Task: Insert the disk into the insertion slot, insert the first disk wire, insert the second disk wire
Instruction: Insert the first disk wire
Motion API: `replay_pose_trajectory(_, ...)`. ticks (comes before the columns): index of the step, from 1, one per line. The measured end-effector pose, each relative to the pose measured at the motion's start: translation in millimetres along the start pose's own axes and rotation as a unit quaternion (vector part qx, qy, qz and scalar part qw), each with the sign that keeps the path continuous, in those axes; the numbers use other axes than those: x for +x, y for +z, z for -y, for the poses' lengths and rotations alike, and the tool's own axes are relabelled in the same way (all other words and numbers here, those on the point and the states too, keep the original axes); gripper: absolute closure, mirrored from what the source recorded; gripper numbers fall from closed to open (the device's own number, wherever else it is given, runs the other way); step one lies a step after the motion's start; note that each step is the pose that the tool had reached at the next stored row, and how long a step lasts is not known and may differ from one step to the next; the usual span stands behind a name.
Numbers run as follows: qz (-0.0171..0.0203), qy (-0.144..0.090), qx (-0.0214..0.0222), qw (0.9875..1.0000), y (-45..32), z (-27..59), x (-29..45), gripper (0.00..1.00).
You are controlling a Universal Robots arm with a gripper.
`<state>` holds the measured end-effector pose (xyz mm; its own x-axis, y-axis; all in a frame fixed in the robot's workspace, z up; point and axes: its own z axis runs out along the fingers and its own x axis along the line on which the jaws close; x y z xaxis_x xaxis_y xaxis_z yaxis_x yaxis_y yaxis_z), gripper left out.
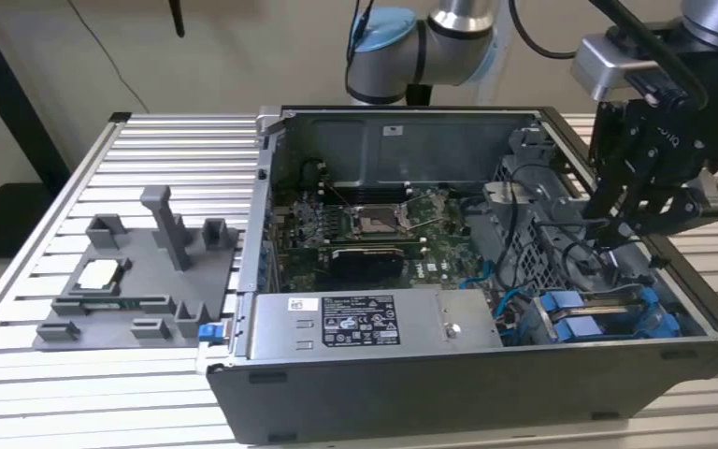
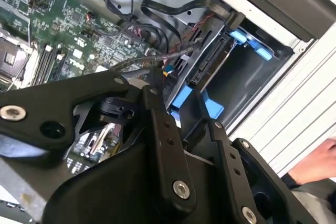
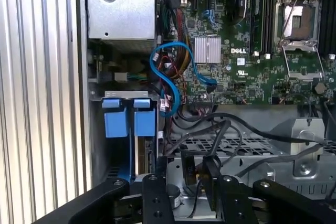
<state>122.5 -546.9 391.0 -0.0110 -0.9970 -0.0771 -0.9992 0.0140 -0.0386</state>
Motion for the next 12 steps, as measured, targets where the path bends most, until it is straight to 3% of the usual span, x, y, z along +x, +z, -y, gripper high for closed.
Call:
replay_pose_trajectory(2,0.0017,0.000,0.0005,1.0000,-0.1,-1.2,0.0,0.62)
replay_pose_trajectory(4,0.0029,0.000,0.0006,1.0000,0.1,-2.1,0.0,0.75)
replay_pose_trajectory(12,0.0063,0.000,0.0087,0.9999,2.5,-4.7,0.3,0.75)
